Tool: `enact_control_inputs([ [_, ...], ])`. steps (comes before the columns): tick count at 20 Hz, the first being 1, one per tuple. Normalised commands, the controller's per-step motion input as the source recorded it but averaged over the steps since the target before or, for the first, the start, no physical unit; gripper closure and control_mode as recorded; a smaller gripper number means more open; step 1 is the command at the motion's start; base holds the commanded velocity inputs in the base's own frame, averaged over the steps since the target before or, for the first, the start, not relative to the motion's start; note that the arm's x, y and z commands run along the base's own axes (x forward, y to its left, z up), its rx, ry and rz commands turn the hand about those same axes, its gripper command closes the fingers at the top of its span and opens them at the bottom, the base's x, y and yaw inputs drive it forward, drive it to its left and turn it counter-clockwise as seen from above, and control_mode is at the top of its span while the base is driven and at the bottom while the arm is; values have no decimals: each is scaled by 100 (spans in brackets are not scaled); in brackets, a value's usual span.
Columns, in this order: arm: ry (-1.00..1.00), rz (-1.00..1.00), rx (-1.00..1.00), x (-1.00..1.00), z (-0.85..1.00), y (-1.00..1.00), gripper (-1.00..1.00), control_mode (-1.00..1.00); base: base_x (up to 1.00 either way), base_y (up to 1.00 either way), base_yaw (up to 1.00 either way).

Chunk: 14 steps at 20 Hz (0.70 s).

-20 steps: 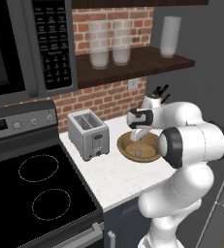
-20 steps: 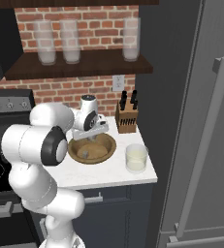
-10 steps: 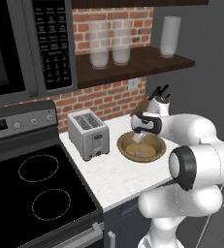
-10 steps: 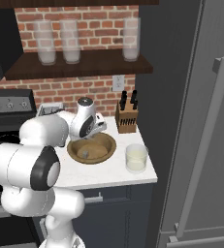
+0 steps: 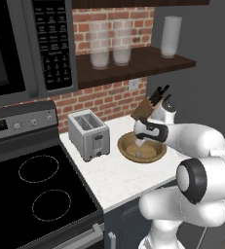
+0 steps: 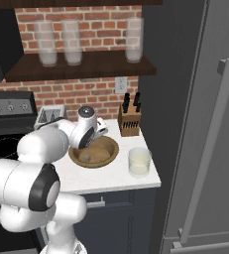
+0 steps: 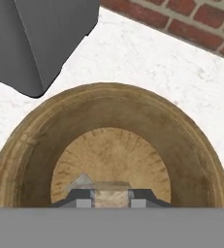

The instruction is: Grab a lemon wedge from the fridge and one ice cube from the ice bowl, and put them in the glass of lemonade.

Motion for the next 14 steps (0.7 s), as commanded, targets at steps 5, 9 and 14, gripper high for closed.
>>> enact_control_inputs([
  [5,-10,4,2,-7,13,-1,100,-100,0,0,0],
  [9,-1,-3,-3,0,46,0,100,-100,0,0,0],
  [14,27,-16,-10,-6,96,-13,100,-100,0,0,0],
])
